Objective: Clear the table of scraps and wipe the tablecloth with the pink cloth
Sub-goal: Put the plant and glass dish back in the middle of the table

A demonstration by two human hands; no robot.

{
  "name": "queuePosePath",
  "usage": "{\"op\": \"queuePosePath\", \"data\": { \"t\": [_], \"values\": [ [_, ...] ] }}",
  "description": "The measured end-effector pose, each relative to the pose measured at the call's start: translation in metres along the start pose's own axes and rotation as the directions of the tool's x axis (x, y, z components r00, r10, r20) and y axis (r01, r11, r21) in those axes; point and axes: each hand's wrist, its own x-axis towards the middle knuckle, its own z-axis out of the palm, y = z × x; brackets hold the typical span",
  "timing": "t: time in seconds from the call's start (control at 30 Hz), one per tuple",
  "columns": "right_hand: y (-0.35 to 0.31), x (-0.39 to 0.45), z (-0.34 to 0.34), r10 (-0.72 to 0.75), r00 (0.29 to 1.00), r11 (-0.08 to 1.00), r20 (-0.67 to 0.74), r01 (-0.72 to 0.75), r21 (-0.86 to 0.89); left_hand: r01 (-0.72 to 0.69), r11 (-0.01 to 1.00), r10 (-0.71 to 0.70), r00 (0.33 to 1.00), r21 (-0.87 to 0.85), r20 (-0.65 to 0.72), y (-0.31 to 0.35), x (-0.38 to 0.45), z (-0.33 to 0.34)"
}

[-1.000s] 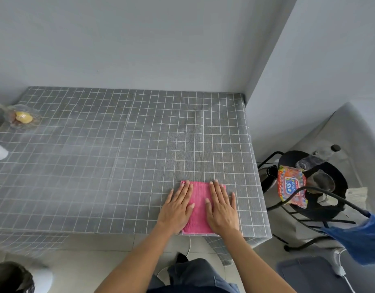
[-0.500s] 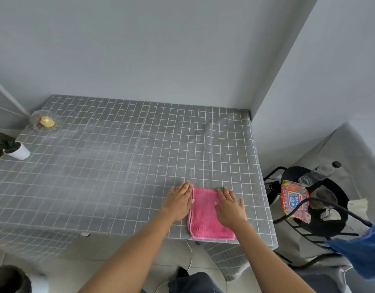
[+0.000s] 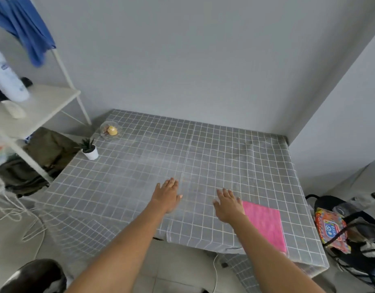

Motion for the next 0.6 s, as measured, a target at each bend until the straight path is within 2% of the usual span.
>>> {"op": "queuePosePath", "data": {
  "t": [0.3,0.6],
  "values": [
    [-0.155,-0.005,0.028,-0.141,0.989,0.989,0.036,0.143,-0.042,0.204,0.979,-0.204,0.978,-0.008,0.032,-0.141,-0.071,0.020],
    [-0.233,0.010,0.038,-0.238,0.964,0.961,0.117,0.251,-0.116,0.339,0.937,-0.336,0.941,-0.082,0.048,-0.218,-0.105,0.039]
  ]
}}
